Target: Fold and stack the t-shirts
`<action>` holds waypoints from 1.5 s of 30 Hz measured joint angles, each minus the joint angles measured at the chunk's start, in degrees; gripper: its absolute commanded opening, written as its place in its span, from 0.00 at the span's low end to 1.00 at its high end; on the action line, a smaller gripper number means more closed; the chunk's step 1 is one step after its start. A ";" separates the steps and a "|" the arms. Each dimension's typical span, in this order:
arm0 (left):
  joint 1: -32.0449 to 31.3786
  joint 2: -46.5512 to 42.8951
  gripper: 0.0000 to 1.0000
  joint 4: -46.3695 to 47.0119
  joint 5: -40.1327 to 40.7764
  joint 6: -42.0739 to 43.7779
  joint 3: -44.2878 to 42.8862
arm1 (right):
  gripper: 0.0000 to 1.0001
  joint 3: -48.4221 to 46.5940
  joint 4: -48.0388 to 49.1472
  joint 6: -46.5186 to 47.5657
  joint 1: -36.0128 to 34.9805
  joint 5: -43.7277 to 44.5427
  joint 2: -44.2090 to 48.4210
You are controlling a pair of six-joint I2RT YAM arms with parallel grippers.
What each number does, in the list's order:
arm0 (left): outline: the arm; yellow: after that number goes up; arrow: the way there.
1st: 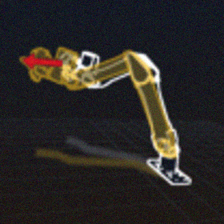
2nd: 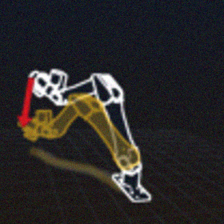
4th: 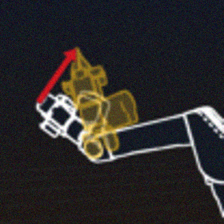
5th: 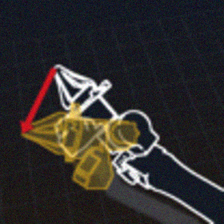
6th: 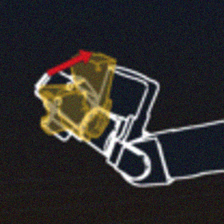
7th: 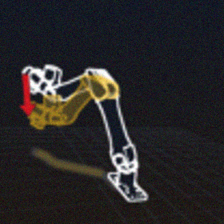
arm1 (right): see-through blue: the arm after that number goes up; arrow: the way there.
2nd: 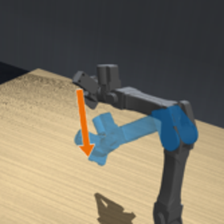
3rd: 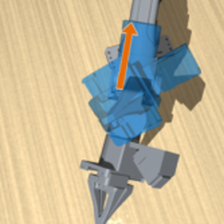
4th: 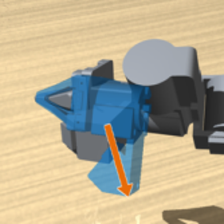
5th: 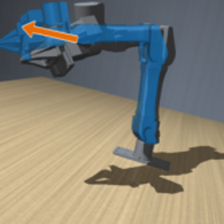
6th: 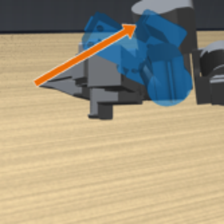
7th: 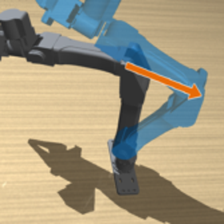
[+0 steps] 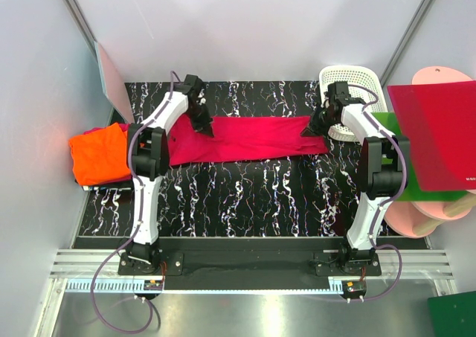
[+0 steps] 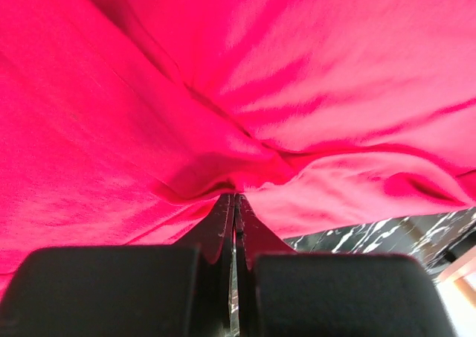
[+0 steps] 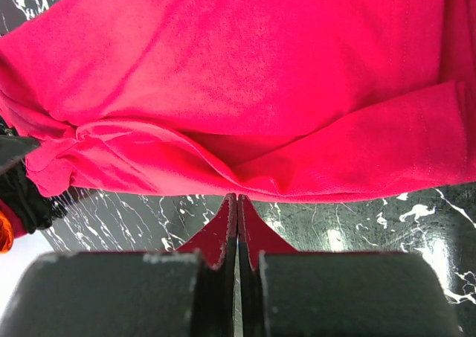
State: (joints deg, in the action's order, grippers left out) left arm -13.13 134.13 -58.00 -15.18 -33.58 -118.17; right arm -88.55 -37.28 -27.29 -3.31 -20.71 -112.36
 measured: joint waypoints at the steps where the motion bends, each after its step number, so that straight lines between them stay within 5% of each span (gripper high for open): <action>1: 0.35 0.00 0.00 0.31 0.02 -0.24 -0.35 | 0.02 0.11 0.00 -0.02 0.00 0.00 0.00; 14: 4.35 1.88 0.00 8.39 -0.96 -1.77 -2.80 | 0.02 0.50 0.11 -0.33 0.00 -0.02 0.00; 27: 4.98 -10.32 0.00 8.11 -1.55 1.20 15.98 | 0.02 2.12 0.24 -1.49 0.00 -0.04 0.00; 36: 4.94 -6.08 0.00 7.76 -1.44 1.86 13.46 | 0.02 2.12 0.24 -1.57 0.00 -0.42 0.00; 45: 3.89 2.36 0.00 5.22 -2.19 0.87 2.21 | 0.03 1.62 0.20 -1.66 0.00 -0.44 -0.31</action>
State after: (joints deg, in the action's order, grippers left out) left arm -9.23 136.49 -52.77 -17.37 -32.71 -115.96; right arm -86.94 -37.08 -28.95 -3.31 -21.15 -112.66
